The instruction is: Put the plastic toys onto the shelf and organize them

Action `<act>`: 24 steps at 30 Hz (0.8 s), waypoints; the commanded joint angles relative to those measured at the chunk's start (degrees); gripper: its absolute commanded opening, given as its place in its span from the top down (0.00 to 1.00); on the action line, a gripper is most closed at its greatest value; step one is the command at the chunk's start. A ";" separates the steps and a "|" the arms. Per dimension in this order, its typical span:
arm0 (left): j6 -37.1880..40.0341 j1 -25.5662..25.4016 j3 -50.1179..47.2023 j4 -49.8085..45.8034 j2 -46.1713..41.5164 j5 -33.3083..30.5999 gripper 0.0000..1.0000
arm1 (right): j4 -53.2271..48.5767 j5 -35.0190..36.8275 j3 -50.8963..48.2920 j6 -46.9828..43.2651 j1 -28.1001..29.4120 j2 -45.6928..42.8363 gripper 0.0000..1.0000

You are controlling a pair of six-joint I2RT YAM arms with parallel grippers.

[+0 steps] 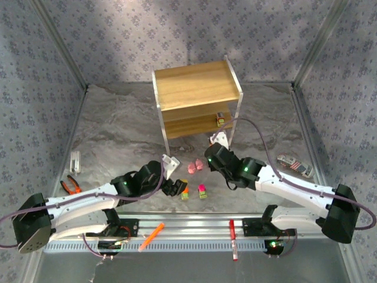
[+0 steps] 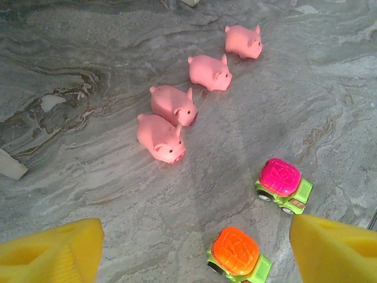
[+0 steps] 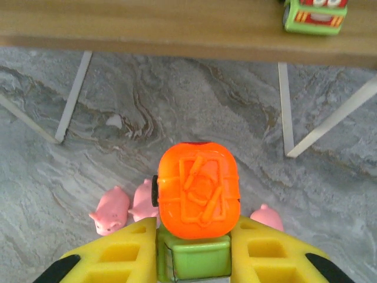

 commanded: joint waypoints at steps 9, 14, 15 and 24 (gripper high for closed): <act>0.53 -0.46 -0.24 0.82 -1.32 -1.02 0.18 | 2.34 -5.06 7.25 -8.49 -7.52 4.40 0.73; 0.53 -0.46 -0.24 0.29 -1.75 -1.50 0.18 | 2.29 -7.68 10.38 -10.56 -10.90 6.65 0.74; 0.53 -0.46 -0.24 0.27 -1.82 -1.66 0.18 | 2.41 -8.13 10.95 -10.99 -11.31 7.10 0.74; 0.53 -0.46 -0.15 -0.06 -1.71 -1.84 0.18 | 1.89 -10.46 15.57 -12.85 -14.09 11.33 0.74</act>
